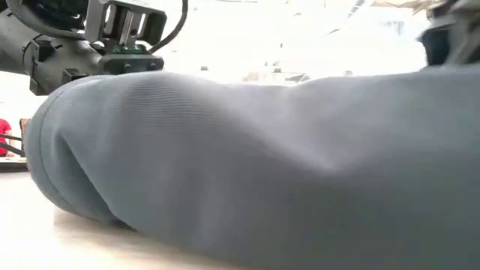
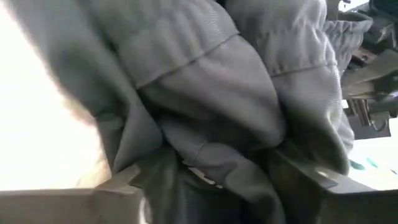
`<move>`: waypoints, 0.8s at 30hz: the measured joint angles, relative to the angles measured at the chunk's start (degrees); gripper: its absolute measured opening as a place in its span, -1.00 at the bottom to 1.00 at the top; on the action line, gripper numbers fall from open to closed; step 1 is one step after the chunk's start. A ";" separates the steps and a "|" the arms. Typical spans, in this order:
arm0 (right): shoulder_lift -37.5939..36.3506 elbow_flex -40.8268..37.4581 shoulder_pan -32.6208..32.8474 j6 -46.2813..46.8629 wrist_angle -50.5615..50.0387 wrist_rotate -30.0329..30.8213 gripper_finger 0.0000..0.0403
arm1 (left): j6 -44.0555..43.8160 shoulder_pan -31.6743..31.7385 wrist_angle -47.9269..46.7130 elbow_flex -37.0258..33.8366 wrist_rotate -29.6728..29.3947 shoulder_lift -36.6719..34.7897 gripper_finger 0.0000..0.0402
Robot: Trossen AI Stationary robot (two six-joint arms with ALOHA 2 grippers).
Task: Fold Laundry from Bin
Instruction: Stack the black shorts on top of the black shirt
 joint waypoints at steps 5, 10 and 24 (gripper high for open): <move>-0.74 3.02 -3.87 -13.24 -0.64 -3.91 -0.64 | 1.26 0.02 -0.05 -0.04 1.67 -0.01 -0.43; -3.80 3.78 -5.53 -20.44 -1.55 -8.16 -0.83 | 3.36 -0.17 1.44 -0.21 2.54 -0.01 -0.94; -29.36 4.00 -12.43 -37.33 -18.20 -12.78 -0.81 | 15.53 6.37 5.75 4.23 4.32 -10.84 -1.00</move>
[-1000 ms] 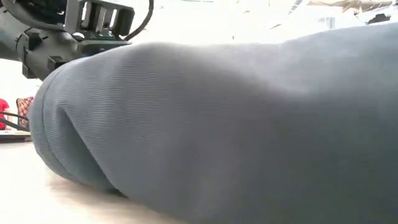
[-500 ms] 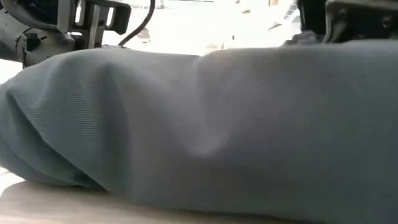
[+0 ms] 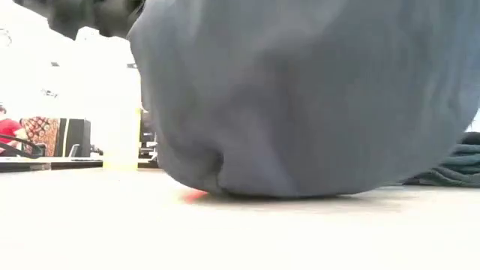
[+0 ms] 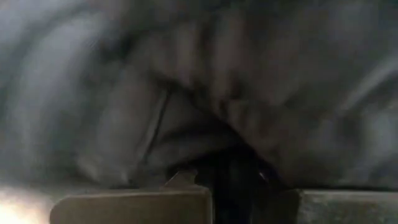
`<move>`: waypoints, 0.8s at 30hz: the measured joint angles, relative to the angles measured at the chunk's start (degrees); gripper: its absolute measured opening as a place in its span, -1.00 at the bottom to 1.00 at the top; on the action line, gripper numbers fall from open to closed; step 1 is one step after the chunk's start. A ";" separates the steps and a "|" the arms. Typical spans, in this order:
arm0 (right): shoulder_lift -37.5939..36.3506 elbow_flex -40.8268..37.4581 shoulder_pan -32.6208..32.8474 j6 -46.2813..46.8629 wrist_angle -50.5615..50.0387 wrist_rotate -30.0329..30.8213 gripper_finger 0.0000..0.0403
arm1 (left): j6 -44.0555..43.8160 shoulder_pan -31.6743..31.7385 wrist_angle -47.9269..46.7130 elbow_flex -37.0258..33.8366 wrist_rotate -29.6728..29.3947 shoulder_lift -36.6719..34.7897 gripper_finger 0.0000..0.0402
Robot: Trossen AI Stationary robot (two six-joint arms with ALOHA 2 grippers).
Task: Fold Laundry from Bin
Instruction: Stack the black shorts on top of the black shirt
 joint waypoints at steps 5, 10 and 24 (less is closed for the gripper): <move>-12.20 0.00 -7.12 -4.45 -8.31 -7.26 -0.81 | 0.90 6.70 0.42 6.46 11.47 -1.26 -1.00; -24.19 0.00 -15.96 -12.02 -14.97 -13.64 -0.81 | 1.17 14.18 -0.56 13.00 19.88 -1.28 -1.00; -26.36 0.09 -54.71 -43.83 -0.65 -57.43 -0.81 | 3.16 25.48 -1.79 25.57 26.32 -1.43 -1.00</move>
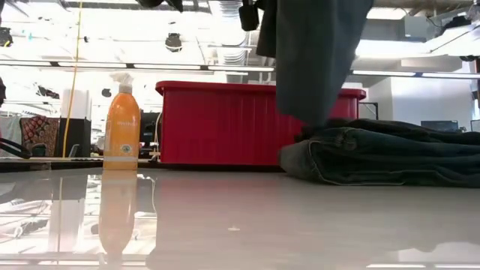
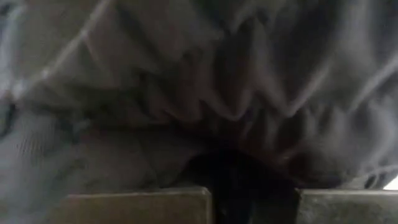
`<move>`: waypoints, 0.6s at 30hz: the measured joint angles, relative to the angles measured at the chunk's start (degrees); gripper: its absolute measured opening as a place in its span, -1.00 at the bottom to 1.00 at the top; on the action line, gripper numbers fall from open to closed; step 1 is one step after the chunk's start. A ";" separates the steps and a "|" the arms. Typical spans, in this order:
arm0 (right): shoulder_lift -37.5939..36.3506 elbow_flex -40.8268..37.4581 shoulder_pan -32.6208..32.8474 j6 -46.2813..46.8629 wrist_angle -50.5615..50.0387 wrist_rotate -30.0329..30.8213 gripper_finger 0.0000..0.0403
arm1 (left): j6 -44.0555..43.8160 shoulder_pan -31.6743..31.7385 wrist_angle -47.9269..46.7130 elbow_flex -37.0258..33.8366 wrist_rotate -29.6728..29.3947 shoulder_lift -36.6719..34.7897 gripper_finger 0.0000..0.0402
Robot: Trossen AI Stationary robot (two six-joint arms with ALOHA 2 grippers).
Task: Fold Laundry from Bin
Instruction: Stack the black shorts on top of the black shirt
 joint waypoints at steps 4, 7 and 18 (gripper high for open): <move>7.65 3.62 -11.33 -11.81 -0.09 -20.15 -0.81 | 3.38 -0.41 -1.34 0.10 -4.36 -0.03 -1.00; 13.53 8.22 -18.64 -18.39 -10.92 -30.37 -0.81 | 6.91 -1.78 -5.36 0.16 -13.95 0.46 -1.00; 22.36 15.62 -31.51 -51.78 -57.70 -10.67 -0.81 | 0.07 -3.13 15.09 3.85 -28.46 21.92 -1.00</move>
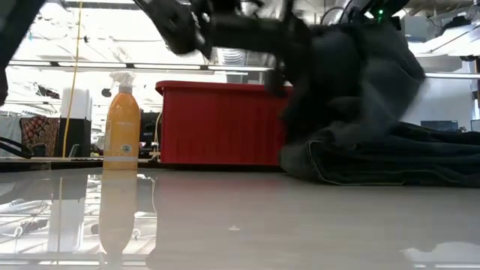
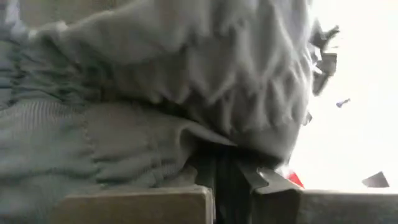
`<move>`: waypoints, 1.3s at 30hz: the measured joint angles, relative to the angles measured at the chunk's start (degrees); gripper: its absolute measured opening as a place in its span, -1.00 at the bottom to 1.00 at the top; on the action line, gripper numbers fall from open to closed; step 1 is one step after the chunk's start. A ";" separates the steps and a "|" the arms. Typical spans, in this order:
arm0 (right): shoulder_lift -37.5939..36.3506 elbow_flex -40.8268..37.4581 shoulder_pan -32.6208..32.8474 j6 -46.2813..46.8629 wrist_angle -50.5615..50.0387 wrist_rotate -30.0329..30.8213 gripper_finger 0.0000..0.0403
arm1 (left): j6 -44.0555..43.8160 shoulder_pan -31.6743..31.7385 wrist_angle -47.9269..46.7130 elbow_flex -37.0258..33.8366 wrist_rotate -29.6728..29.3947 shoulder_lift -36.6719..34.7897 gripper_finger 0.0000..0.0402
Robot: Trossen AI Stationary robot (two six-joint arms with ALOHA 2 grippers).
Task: Fold Laundry from Bin
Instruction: Stack the black shorts on top of the black shirt
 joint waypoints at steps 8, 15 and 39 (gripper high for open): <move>-0.86 -0.03 -0.05 -3.63 -2.34 14.66 -0.80 | -5.79 -0.67 1.73 19.57 3.91 18.34 -1.00; -0.95 -0.03 1.29 4.30 -1.20 16.16 -0.30 | -6.81 -1.88 -5.47 29.01 7.60 24.14 -1.00; -9.99 8.56 13.85 25.58 -17.12 24.74 0.26 | -3.35 -2.08 -9.98 27.19 16.03 22.69 -0.96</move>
